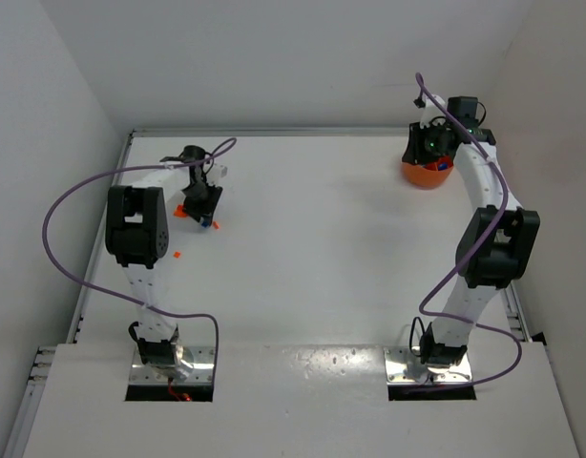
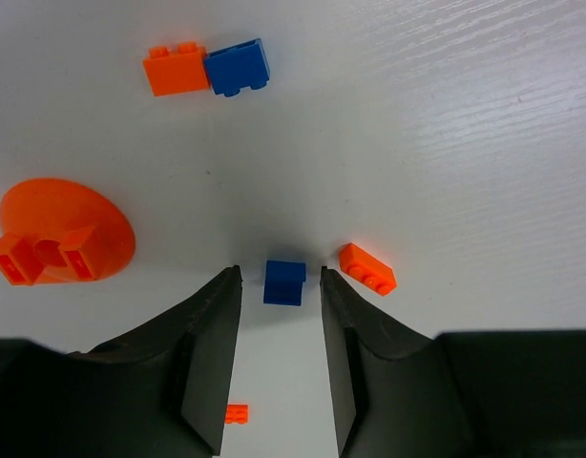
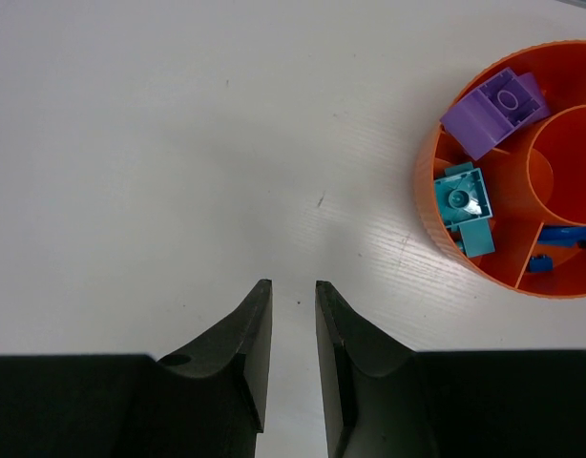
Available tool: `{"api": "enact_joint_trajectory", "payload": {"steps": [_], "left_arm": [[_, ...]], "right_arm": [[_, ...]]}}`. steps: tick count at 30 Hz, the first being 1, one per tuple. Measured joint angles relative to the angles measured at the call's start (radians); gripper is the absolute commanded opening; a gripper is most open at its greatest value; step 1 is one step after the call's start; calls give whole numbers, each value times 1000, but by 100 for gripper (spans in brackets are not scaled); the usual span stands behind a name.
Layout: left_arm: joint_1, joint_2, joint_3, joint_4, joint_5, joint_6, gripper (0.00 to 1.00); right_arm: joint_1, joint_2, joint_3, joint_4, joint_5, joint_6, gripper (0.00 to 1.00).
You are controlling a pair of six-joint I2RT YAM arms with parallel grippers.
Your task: Sort the legos into containers by color
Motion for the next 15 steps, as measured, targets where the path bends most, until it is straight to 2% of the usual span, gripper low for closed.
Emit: {"api": "enact_joint_trajectory", "payload": {"steps": [7, 11, 15], "left_arm": [[0, 12, 0, -1, 0, 6, 41], [0, 12, 0, 0, -5, 10, 36], [0, 12, 0, 0, -7, 13, 26]], "right_arm": [[0, 0, 0, 0, 0, 0, 25], [0, 0, 0, 0, 0, 0, 25], [0, 0, 0, 0, 0, 0, 25]]}}
